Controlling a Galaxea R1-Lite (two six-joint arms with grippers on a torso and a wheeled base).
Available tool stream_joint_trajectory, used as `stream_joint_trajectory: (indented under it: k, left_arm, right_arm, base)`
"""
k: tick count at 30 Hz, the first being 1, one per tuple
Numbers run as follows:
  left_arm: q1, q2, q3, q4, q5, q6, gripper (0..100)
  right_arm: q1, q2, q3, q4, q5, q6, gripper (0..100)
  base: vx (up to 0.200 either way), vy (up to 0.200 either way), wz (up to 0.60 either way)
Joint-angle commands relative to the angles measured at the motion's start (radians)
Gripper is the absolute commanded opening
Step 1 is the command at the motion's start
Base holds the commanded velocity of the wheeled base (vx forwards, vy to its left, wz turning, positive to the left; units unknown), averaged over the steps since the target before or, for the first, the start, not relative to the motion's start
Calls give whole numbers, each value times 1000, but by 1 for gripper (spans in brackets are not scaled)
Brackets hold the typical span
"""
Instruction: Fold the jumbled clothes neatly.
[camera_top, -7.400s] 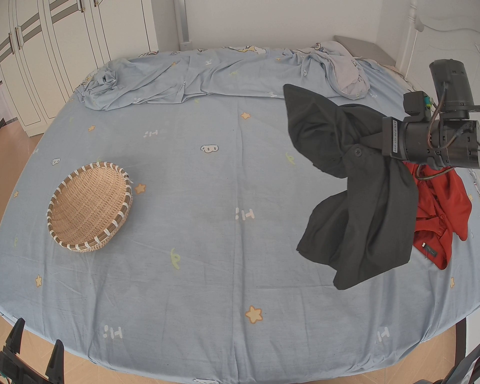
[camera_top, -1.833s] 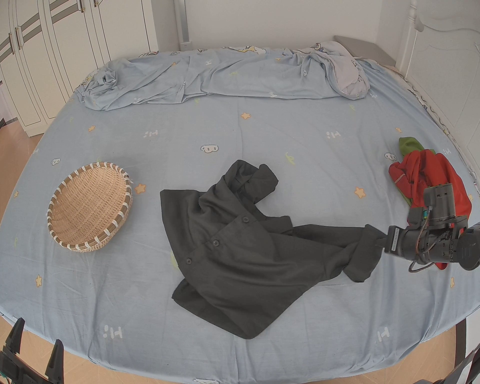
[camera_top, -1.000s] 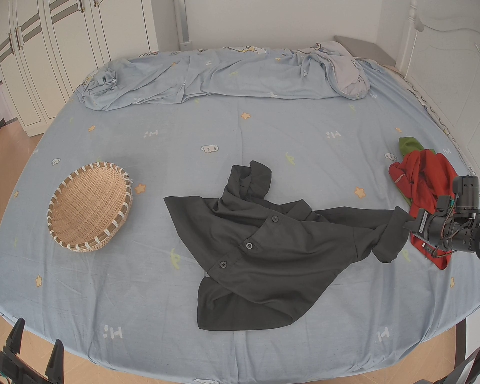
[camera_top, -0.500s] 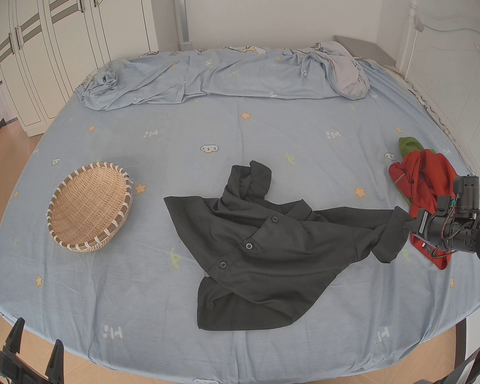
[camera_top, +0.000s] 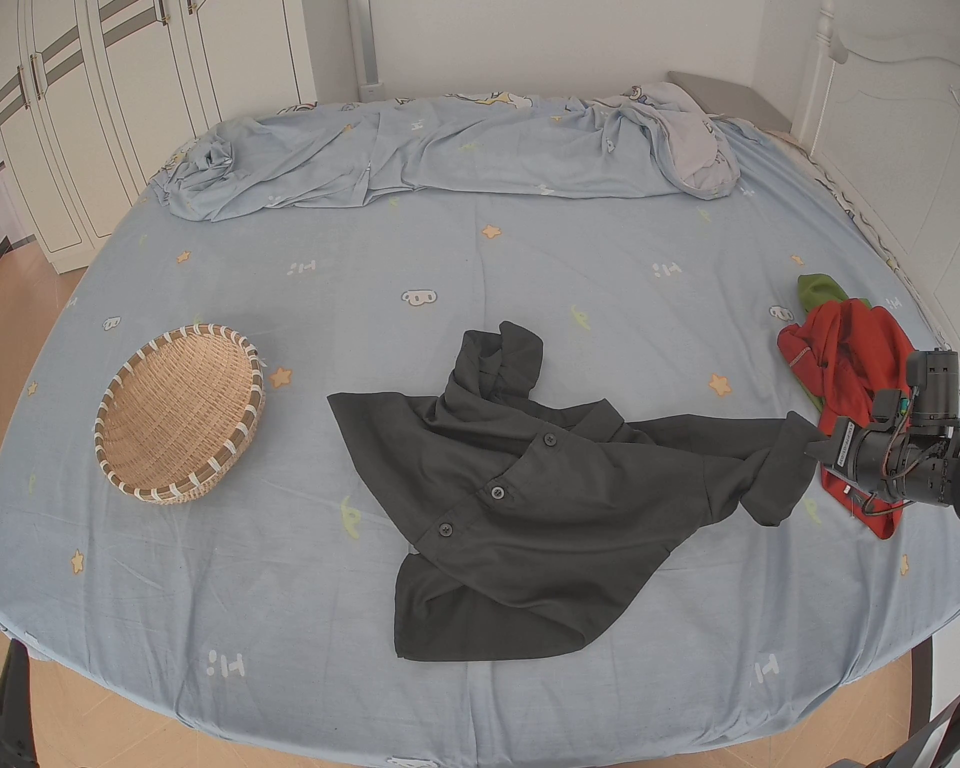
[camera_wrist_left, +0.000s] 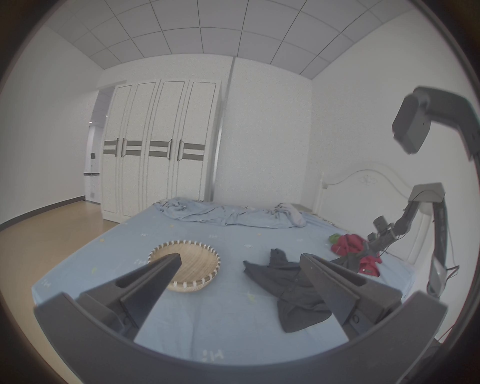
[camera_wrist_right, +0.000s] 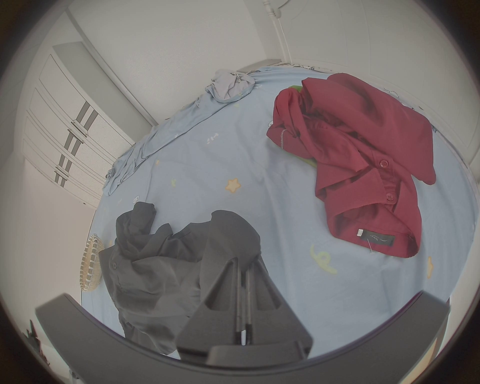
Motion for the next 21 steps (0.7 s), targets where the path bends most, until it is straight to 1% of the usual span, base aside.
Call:
stream_joint_trajectory:
  k: [1, 3, 5, 7, 11, 14, 15, 17, 19, 21]
  left_arm:
    - [-65, 165, 13, 11, -78, 8, 100]
    - [-74, 288, 5, -20, -94, 3, 100]
    - [-92, 372, -4, -40, -103, -11, 100]
    - [-132, 469, -7, -66, -114, -41, 100]
    - [-241, 642, -13, -110, -138, -104, 100]
    - [-313, 792, -24, -156, -163, -207, 100]
    - [-339, 866, -27, -187, -178, -264, 100]
    - [-369, 957, -29, -238, -203, -325, 100]
    - [-379, 1019, -29, -284, -221, -353, 100]
    - [-376, 1136, -30, -364, -267, -370, 100]
  right_arm:
    - [10, -10, 1, 2, 2, 0, 0]
    - [11, -10, 1, 4, 12, 0, 0]
    - [13, -10, 1, 4, 22, 0, 0]
    - [13, -10, 1, 4, 25, 2, 0]
    - [20, -11, 1, 6, 28, 2, 0]
    - [25, -11, 1, 6, 28, 2, 0]
    - [25, -10, 1, 6, 28, 2, 0]
    - [25, -10, 1, 6, 28, 2, 0]
    - [26, -10, 1, 6, 28, 2, 0]
    - [26, -7, 1, 6, 29, 2, 0]
  base:
    - [0, 0, 0]
    - [0, 0, 0]
    - [0, 0, 0]
    - [0, 0, 0]
    - [0, 0, 0]
    - [0, 0, 0]
    - [0, 0, 0]
    - [0, 0, 0]
    - [0, 0, 0]
    - [0, 0, 0]
